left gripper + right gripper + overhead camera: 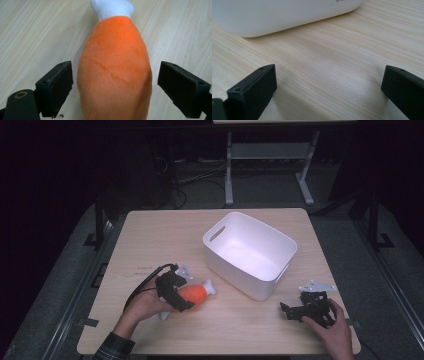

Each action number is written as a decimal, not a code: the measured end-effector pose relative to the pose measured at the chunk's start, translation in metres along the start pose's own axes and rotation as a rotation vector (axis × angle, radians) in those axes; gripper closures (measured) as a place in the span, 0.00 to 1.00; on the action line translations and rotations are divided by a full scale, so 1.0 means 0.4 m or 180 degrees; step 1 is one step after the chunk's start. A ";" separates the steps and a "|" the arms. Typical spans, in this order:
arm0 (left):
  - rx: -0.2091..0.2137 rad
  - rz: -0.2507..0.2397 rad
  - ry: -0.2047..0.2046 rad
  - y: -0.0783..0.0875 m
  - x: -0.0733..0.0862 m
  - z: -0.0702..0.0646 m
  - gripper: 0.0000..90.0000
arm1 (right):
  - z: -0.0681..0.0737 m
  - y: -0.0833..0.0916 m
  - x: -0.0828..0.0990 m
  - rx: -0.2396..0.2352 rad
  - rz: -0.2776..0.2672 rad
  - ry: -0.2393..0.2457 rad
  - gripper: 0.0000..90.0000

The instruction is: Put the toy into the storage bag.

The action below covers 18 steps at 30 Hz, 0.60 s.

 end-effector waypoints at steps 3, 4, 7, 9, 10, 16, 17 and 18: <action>0.0017 0.0059 0.0001 -0.011 -0.001 0.000 0.13 | 0.000 0.000 0.000 0.0000 0.0000 0.0001 0.00; 0.0019 0.0085 0.0004 -0.016 -0.001 0.000 0.14 | 0.000 0.000 0.000 0.0000 -0.0001 0.0001 0.00; -0.0012 0.0132 0.0002 -0.024 -0.001 0.002 0.14 | 0.000 0.000 0.000 0.0000 0.0002 -0.0002 0.00; -0.0009 0.0188 -0.0009 -0.028 0.000 0.005 0.14 | 0.000 0.000 0.000 0.0000 0.0000 0.0001 0.00; -0.0016 0.0198 -0.0020 -0.031 0.001 0.007 0.14 | 0.000 0.000 0.000 0.0000 0.0001 -0.0001 0.00; -0.0052 0.0316 -0.0013 -0.049 0.002 0.012 0.14 | 0.000 0.000 0.000 0.0000 0.0001 -0.0001 0.00; -0.0056 0.0334 -0.0010 -0.051 0.002 0.013 0.14 | 0.000 0.000 0.000 -0.0001 0.0001 -0.0001 0.00; -0.0042 0.0345 0.0001 -0.053 0.003 0.013 0.14 | 0.000 0.000 0.000 0.0000 0.0002 -0.0002 0.00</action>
Point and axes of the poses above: each handheld gripper's, and its own axes: y roughly backward along the jaws, x roughly out of its underside, z roughly to its left, the point moved 2 cm from there along -y, roughly forward along the jaws, and after that the axes turned 14 degrees about x, right-handed, at the moved point
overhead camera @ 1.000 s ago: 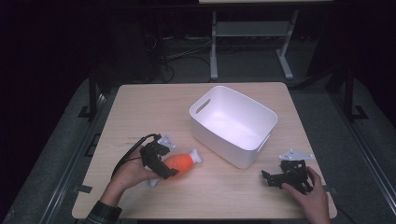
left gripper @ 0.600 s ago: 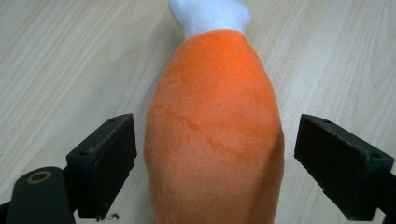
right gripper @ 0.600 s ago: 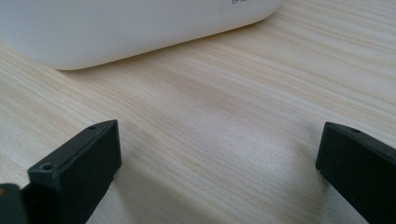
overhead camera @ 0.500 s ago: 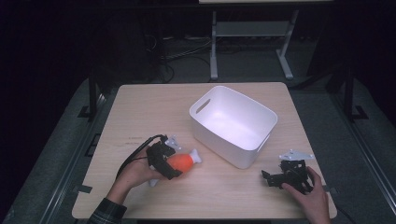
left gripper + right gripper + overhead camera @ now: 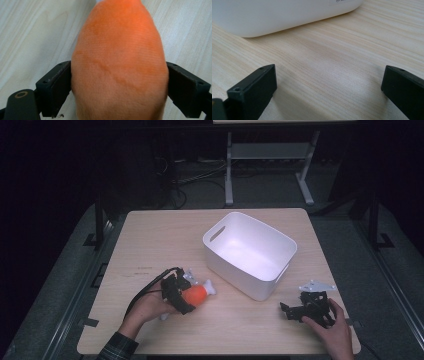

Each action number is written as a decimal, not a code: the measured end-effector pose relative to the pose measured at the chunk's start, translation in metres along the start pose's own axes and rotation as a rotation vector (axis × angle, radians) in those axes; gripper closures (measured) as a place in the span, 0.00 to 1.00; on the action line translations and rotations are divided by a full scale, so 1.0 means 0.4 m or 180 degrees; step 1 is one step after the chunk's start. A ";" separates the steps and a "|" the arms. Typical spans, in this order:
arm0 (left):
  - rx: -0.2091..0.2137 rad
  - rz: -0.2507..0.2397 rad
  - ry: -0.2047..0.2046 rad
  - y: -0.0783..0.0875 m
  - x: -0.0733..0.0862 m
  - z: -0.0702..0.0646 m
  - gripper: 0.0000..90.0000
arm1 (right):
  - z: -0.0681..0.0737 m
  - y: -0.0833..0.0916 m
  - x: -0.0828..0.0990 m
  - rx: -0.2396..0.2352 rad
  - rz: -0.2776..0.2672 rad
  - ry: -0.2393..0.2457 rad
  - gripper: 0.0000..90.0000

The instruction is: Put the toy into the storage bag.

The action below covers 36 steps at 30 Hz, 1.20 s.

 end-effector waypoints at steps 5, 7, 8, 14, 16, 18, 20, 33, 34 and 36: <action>0.0014 0.0036 0.0009 -0.004 -0.001 0.000 0.15 | 0.000 0.000 0.000 0.0000 -0.0001 0.0002 0.00; 0.0022 0.0033 0.0019 -0.003 -0.001 0.000 0.15 | 0.000 0.000 0.000 0.0000 -0.0001 0.0001 0.00; 0.0018 0.0015 0.0019 -0.002 0.000 0.000 0.16 | 0.000 0.000 0.000 0.0000 -0.0001 0.0000 0.00; 0.0040 -0.0079 0.0077 0.002 0.007 0.003 0.20 | 0.000 0.000 0.000 0.0000 0.0000 0.0001 0.00; 0.0029 -0.0075 0.0069 0.003 0.007 0.001 0.21 | 0.000 0.000 0.000 0.0000 0.0000 0.0001 0.00; 0.0030 -0.0079 0.0070 0.005 0.008 0.001 0.23 | 0.000 0.000 0.000 0.0000 0.0000 0.0000 0.00; 0.0068 -0.0085 0.0078 0.006 0.010 0.002 0.23 | 0.000 0.000 0.000 0.0000 0.0000 0.0000 0.00; 0.0090 -0.0209 0.0120 0.024 0.023 -0.001 0.24 | 0.000 0.000 0.000 0.0000 0.0000 0.0000 0.00; 0.0093 -0.0217 0.0114 0.028 0.023 0.000 0.24 | 0.000 0.000 0.000 0.0000 -0.0001 0.0001 0.00; 0.0089 -0.0246 0.0128 0.032 0.026 0.001 0.24 | 0.000 0.000 0.000 0.0000 0.0000 0.0001 0.00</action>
Point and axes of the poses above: each handheld gripper's, and its own axes: y roughly backward along the jaws, x roughly out of its underside, z roughly to its left, the point moved 2 cm from there along -y, roughly forward along the jaws, and after that the axes turned 14 degrees about x, right-handed, at the moved point
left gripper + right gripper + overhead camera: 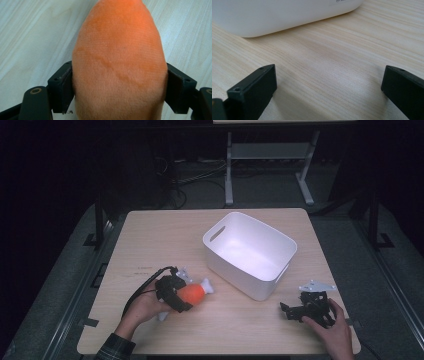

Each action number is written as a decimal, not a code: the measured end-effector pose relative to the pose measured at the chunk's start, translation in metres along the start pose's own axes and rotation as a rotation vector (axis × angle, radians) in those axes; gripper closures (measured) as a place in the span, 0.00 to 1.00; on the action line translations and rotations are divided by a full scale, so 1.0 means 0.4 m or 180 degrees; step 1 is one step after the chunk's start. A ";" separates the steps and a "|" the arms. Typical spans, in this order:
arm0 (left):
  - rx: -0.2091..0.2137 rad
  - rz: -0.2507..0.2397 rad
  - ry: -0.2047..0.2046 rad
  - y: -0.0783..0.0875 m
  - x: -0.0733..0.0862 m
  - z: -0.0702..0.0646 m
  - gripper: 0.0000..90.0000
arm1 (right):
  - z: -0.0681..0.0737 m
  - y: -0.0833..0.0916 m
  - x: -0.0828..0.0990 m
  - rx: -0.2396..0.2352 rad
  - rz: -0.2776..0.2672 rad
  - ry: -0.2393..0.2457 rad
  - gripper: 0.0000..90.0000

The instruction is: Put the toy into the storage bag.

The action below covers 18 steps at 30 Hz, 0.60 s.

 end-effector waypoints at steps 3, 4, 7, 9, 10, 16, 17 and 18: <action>-0.0004 -0.0011 0.0001 0.009 0.003 0.002 0.24 | 0.000 0.000 0.000 0.0000 0.0000 -0.0001 0.00; -0.0007 -0.0029 0.0010 0.012 0.004 0.002 0.25 | 0.000 0.000 0.000 0.0000 0.0000 0.0000 0.00; -0.0013 -0.0050 0.0005 0.021 0.003 0.002 0.25 | 0.000 0.000 0.000 0.0000 0.0000 0.0000 0.00; -0.0014 -0.0068 -0.0008 0.025 0.004 0.003 0.25 | 0.000 0.000 0.000 0.0000 0.0000 0.0000 0.00; -0.0015 -0.0072 -0.0009 0.027 0.004 0.002 0.25 | 0.000 0.000 0.000 0.0000 -0.0001 0.0001 0.00; 0.0002 -0.0136 -0.0030 0.045 0.002 0.002 0.25 | 0.000 0.000 0.000 0.0002 -0.0001 -0.0002 0.00; 0.0008 -0.0142 -0.0034 0.048 0.001 0.002 0.25 | 0.000 0.000 0.000 0.0000 0.0001 0.0000 0.00; 0.0007 -0.0131 -0.0043 0.052 0.000 0.002 0.25 | 0.000 0.000 0.000 0.0001 -0.0001 -0.0001 0.00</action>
Point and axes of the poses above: each handheld gripper's, and its own axes: y roughly backward along the jaws, x roughly out of its underside, z roughly to its left, the point moved 2 cm from there along -y, roughly forward along the jaws, and after that the axes turned 14 degrees about x, right-handed, at the moved point
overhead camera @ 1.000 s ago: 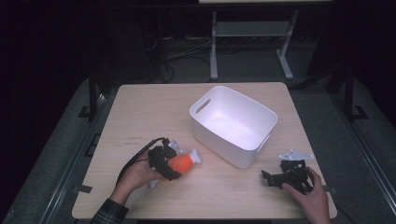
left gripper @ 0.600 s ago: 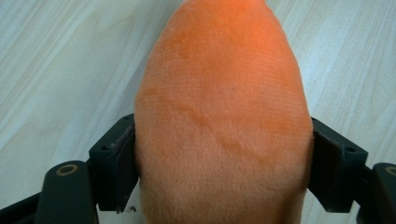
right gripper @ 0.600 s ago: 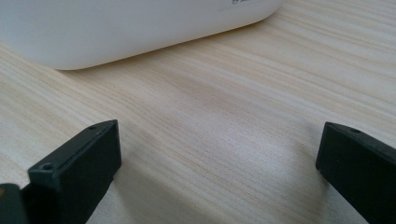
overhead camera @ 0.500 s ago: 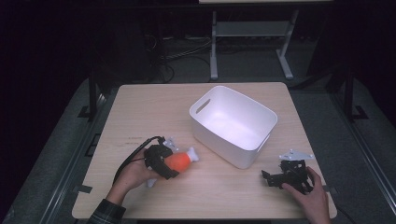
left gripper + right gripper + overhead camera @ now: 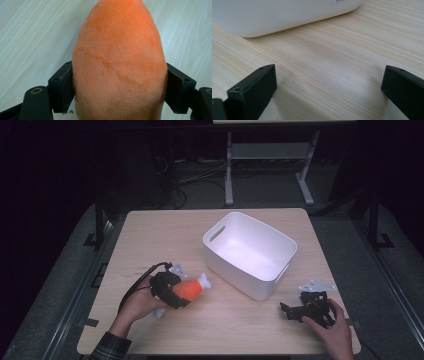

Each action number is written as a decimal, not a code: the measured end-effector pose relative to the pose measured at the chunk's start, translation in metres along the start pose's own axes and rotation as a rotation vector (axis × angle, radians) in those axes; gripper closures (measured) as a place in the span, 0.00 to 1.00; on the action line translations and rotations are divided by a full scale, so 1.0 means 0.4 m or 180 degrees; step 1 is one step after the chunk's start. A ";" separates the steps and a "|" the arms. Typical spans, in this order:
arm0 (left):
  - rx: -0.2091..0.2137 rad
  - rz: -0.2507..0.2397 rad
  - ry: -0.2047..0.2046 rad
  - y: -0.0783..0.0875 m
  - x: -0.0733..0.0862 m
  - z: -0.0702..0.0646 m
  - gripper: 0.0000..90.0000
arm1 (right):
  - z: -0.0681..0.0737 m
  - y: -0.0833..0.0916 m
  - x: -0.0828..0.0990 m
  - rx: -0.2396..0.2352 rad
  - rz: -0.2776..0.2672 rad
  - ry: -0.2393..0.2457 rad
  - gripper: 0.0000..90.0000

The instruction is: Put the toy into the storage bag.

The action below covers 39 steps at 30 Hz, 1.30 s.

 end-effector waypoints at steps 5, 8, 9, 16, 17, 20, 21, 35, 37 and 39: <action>-0.0020 -0.0005 -0.0034 0.019 -0.009 -0.001 0.25 | 0.000 0.000 0.000 -0.0001 0.0000 0.0002 0.00; -0.0015 -0.0044 -0.0045 0.031 -0.013 -0.001 0.25 | 0.000 0.000 0.000 -0.0001 0.0000 0.0002 0.00; -0.0024 -0.0052 -0.0054 0.036 -0.015 -0.001 0.25 | 0.000 0.000 0.000 -0.0001 -0.0001 0.0002 0.00; -0.0017 -0.0085 -0.0112 0.065 -0.030 -0.003 0.25 | 0.000 0.000 0.000 -0.0001 -0.0001 0.0002 0.00; -0.0022 -0.0085 -0.0115 0.068 -0.033 -0.003 0.25 | 0.000 0.000 0.000 -0.0001 0.0001 0.0000 0.00; -0.0034 -0.0112 -0.0107 0.077 -0.040 -0.003 0.25 | 0.000 0.000 0.000 -0.0001 0.0000 0.0002 0.00; -0.0035 -0.0106 -0.0128 0.082 -0.042 -0.002 0.25 | 0.000 0.000 0.000 -0.0001 0.0000 0.0001 0.00; -0.0026 -0.0248 -0.0174 0.130 -0.077 -0.005 0.25 | 0.000 0.000 0.000 -0.0004 0.0001 0.0013 0.00; -0.0032 -0.0258 -0.0196 0.138 -0.081 -0.006 0.25 | -0.001 0.000 0.000 -0.0003 -0.0001 0.0014 0.00; -0.0030 -0.0295 -0.0203 0.144 -0.086 -0.005 0.25 | -0.001 0.000 0.000 -0.0003 -0.0001 0.0014 0.00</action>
Point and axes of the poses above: each handheld gripper's, and its own axes: y roughly backward along the jaws, x roughly out of its underside, z roughly to its left, the point moved 2 cm from there along -y, roughly forward along the jaws, and after that the axes turned 14 degrees about x, right-handed, at the moved point
